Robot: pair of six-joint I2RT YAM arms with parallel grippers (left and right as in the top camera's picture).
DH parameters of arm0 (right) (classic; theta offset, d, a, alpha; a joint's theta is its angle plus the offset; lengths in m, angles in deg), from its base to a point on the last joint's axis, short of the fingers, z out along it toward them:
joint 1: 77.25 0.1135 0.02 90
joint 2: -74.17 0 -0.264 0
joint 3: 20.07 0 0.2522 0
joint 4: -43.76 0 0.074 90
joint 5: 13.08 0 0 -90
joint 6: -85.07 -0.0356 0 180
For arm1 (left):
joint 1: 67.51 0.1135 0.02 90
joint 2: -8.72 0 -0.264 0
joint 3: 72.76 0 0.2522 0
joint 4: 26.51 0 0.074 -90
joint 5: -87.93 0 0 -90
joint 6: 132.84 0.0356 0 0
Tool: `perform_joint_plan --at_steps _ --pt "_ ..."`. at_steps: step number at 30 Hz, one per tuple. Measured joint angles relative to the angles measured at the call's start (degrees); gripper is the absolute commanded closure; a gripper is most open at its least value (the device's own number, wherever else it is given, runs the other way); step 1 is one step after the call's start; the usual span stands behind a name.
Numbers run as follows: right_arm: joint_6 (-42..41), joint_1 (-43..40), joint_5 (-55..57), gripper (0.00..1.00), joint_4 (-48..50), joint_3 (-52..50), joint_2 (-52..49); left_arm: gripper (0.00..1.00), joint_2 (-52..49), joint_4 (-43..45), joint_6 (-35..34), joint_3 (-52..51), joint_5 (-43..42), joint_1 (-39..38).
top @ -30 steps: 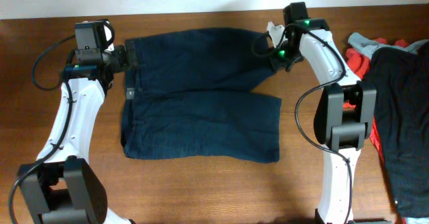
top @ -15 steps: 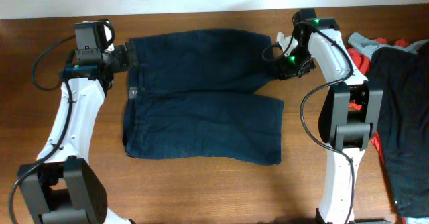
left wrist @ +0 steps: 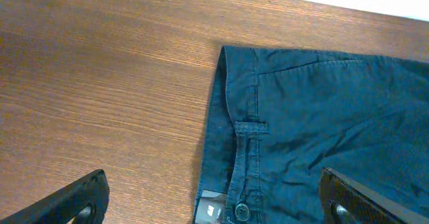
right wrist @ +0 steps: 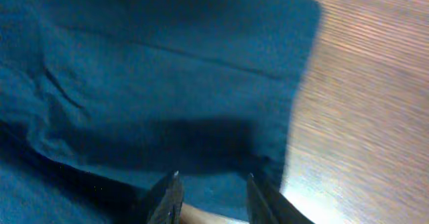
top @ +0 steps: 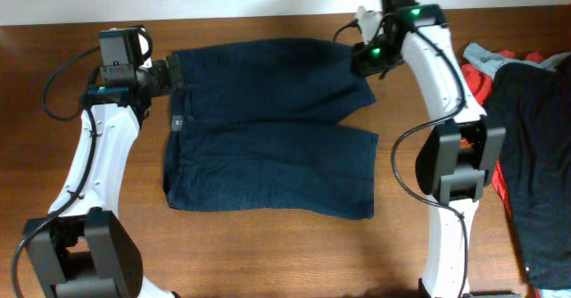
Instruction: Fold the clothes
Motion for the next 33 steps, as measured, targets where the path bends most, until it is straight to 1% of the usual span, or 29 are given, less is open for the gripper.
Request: perform_joint_plan --at_steps 4,11,12,13,19,20,21,27,30,33 --pt "-0.9 2.8 1.9 0.63 2.6 -3.3 -1.1 0.01 0.0 0.0 0.0 0.0 0.0 0.0" --pt "-1.2 2.9 5.4 0.64 3.0 -9.8 -2.3 0.01 0.0 0.0 0.0 0.0 0.0 0.0" --pt "-1.2 2.9 5.7 0.7 2.6 -10.3 -2.4 0.01 0.0 0.0 0.0 0.0 0.0 0.0" --pt "-1.2 2.9 6.1 0.71 1.0 -10.9 -2.4 0.01 0.0 0.0 0.0 0.0 0.0 0.0" --pt "-2.4 2.9 6.5 0.71 -7.1 -11.4 -2.4 0.01 0.0 0.0 0.0 0.0 0.0 0.0" --pt "-2.7 2.9 6.6 0.66 -7.6 -11.4 -2.4 0.01 0.0 0.0 0.0 0.0 0.0 0.0" --pt "-2.8 2.9 6.5 0.66 -7.6 -11.4 -2.4 0.01 0.0 0.0 0.0 0.0 0.0 0.0" --pt "-3.1 2.9 6.6 0.65 -1.4 -13.6 -2.4 0.01 0.0 0.0 0.0 0.0 0.0 0.0" --pt "-5.0 2.9 7.5 0.65 1.9 -16.2 -1.9 0.01 0.0 0.0 0.0 0.0 0.0 0.0" --pt "-6.1 2.9 7.7 0.65 2.8 -17.2 -1.4 0.01 0.0 0.0 0.0 0.0 0.0 0.0"
